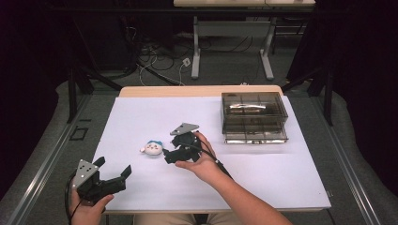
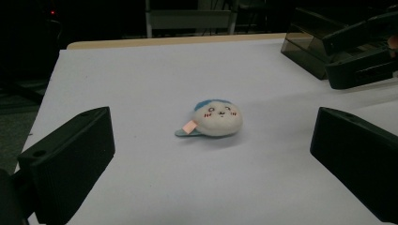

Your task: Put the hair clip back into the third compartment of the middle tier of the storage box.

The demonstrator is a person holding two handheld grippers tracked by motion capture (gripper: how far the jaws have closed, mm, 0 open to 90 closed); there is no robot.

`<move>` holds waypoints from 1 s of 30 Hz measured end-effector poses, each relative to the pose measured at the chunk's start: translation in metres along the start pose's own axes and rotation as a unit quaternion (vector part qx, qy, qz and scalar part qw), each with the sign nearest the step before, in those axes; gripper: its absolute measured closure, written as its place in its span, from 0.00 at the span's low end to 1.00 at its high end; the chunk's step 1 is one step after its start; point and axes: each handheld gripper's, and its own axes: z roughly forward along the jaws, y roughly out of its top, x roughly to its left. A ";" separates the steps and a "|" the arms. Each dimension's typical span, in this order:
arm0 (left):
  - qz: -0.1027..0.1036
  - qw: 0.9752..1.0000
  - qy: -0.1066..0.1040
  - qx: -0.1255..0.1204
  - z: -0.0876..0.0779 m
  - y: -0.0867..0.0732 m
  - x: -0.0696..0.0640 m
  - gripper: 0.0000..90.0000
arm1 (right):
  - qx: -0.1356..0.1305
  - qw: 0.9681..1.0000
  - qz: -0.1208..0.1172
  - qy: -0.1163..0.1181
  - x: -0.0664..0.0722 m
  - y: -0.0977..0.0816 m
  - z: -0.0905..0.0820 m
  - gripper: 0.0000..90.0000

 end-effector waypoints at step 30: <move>-0.009 1.000 0.008 -0.004 -0.005 -0.002 0.004 0.00 | 0.048 0.999 0.001 0.017 0.015 0.008 0.068 0.17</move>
